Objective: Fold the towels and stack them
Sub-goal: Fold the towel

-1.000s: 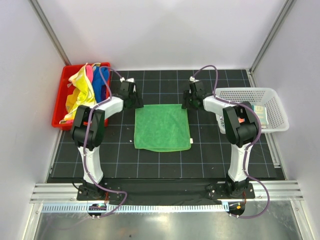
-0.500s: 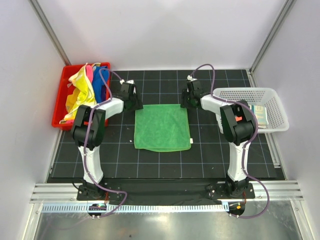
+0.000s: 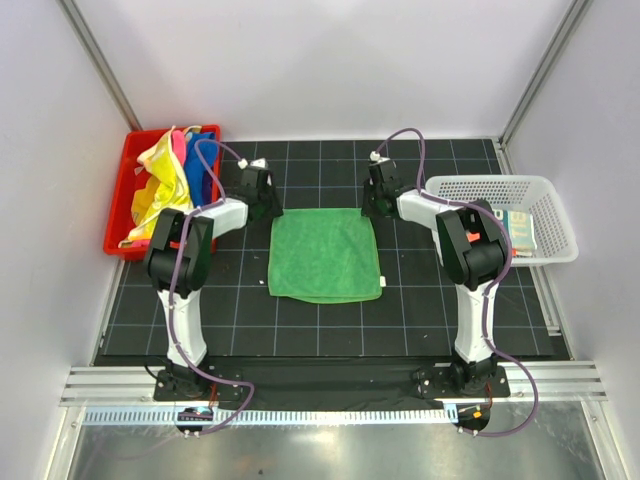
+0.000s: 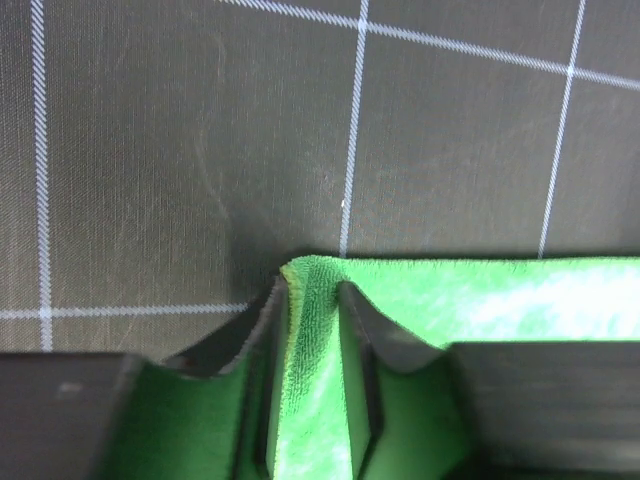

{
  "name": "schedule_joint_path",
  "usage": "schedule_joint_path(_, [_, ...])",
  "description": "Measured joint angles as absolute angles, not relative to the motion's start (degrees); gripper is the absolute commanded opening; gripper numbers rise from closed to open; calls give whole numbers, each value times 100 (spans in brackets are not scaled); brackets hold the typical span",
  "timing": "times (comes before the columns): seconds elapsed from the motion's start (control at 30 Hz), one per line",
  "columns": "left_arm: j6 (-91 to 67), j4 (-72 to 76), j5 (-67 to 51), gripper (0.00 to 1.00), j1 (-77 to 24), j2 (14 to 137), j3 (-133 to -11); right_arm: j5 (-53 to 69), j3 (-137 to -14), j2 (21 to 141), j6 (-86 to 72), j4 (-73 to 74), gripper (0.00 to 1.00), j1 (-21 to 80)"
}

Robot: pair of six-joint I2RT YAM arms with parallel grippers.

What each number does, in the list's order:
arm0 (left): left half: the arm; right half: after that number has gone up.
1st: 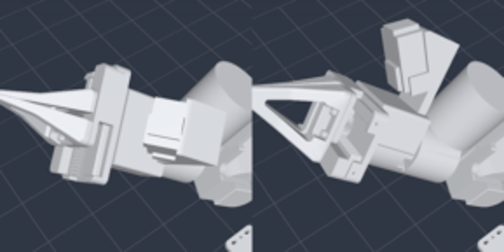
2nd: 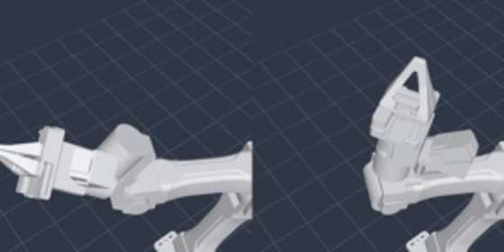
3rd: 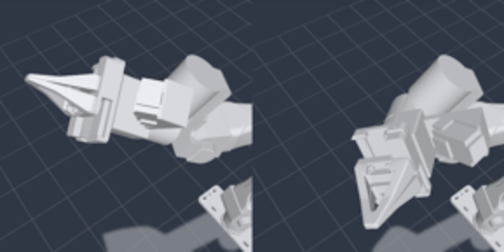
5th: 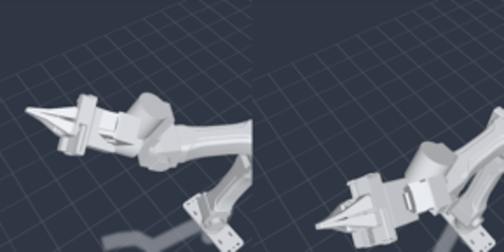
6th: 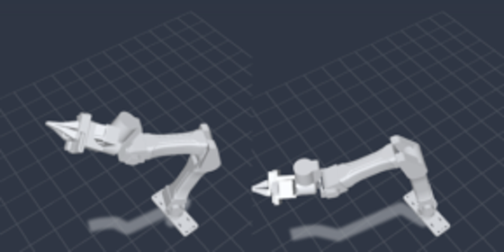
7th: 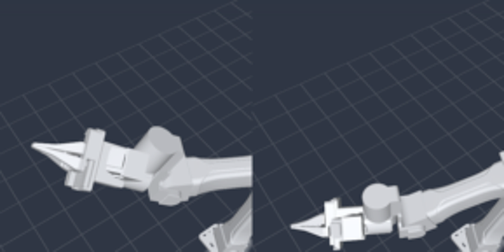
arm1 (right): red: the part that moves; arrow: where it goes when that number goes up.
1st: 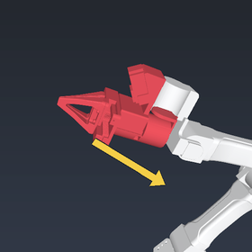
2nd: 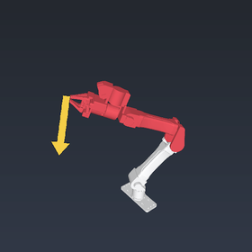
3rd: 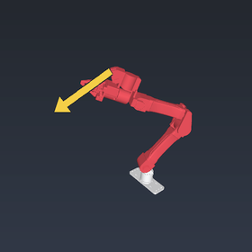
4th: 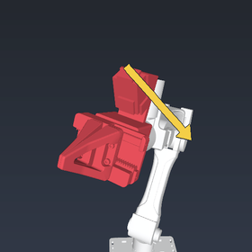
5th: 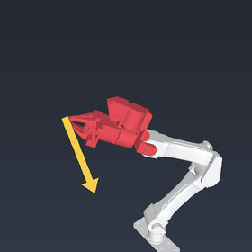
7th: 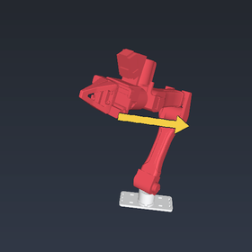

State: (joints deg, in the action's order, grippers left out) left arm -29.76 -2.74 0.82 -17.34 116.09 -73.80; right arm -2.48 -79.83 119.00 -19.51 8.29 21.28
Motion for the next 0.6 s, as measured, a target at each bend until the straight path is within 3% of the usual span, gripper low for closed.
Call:
schedule_joint_path(0.1, [-3006,-183,80,9,-1734,11629,-7354,-246,-7983,11900,-1962,834,12,2132])
schedule_joint_path(0.2, [-3006,-145,75,0,-1737,11631,-7338,-244,-7983,11900,-1957,832,8,2137])
schedule_joint_path(0.6, [-3009,45,-38,0,-1739,11170,-6893,-268,-7752,11380,-1828,869,1,2143])
